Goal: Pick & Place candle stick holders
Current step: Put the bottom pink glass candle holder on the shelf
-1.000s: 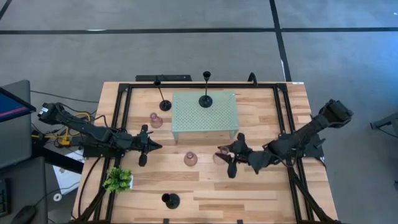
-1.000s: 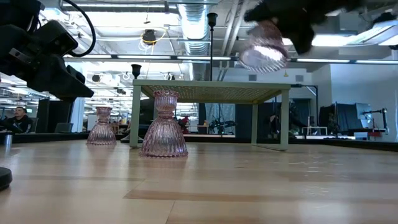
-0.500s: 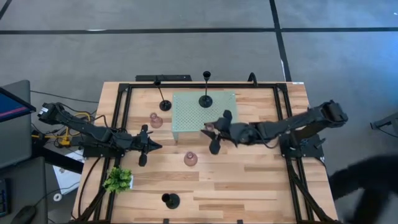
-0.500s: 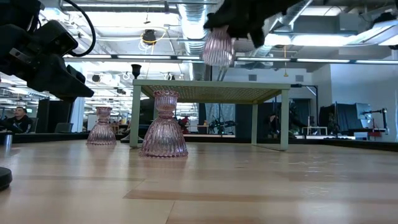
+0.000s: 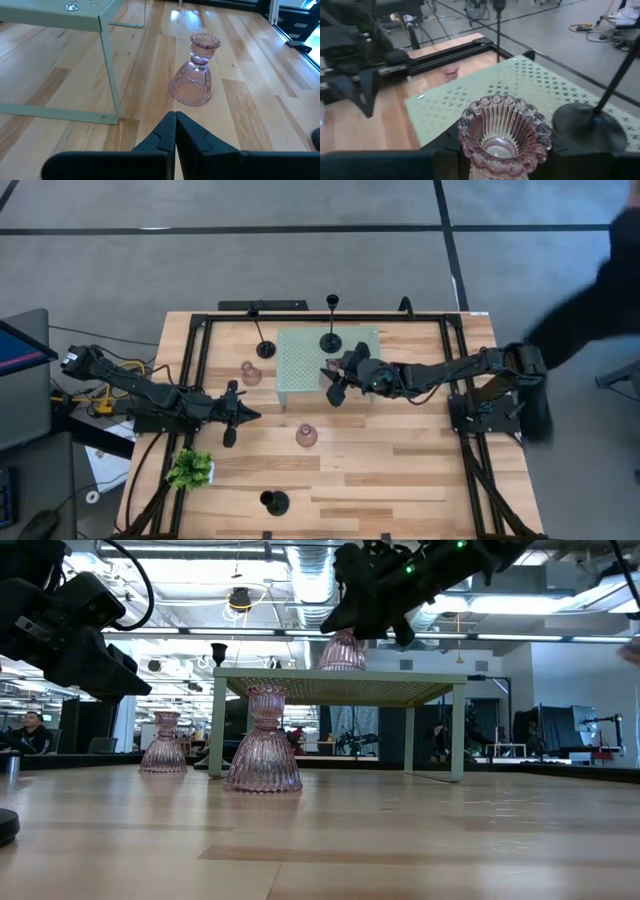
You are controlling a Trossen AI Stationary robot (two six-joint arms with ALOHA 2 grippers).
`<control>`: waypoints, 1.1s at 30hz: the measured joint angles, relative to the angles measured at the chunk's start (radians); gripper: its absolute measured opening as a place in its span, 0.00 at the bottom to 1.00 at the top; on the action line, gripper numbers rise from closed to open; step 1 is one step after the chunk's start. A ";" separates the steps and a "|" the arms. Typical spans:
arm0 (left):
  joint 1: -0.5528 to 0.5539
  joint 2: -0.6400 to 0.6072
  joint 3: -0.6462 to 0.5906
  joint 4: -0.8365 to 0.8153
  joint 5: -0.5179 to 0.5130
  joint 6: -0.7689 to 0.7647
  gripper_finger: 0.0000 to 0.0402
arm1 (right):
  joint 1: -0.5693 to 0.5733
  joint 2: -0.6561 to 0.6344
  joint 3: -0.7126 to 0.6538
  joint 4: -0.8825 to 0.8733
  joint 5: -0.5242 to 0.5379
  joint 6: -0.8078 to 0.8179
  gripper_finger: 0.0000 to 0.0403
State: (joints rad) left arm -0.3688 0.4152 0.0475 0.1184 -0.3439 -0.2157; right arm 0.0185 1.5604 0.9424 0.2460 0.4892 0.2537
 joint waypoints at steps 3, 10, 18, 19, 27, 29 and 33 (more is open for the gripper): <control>0.000 0.000 0.000 0.000 0.000 0.000 0.02 | -0.023 -0.002 0.000 0.002 -0.014 -0.002 0.30; 0.000 0.000 0.000 0.002 0.000 0.000 0.02 | -0.050 0.014 0.000 0.000 -0.021 -0.002 0.30; 0.000 0.000 0.000 0.003 0.000 0.000 0.02 | -0.054 0.015 0.000 0.000 -0.021 -0.032 0.30; 0.000 0.000 0.000 0.003 0.000 0.000 0.02 | -0.054 0.015 0.000 0.001 -0.021 -0.040 0.32; 0.000 0.000 0.000 0.003 0.000 0.001 0.02 | -0.054 0.015 0.000 0.040 -0.026 -0.071 0.71; 0.000 0.000 0.000 0.003 0.000 0.001 0.02 | -0.053 0.015 0.000 0.068 -0.045 -0.103 0.76; 0.000 0.000 0.000 0.003 0.000 0.001 0.02 | -0.052 0.016 0.015 0.089 -0.074 -0.130 0.81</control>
State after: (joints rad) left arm -0.3687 0.4152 0.0475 0.1211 -0.3439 -0.2150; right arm -0.0339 1.5761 0.9578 0.3345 0.4156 0.1232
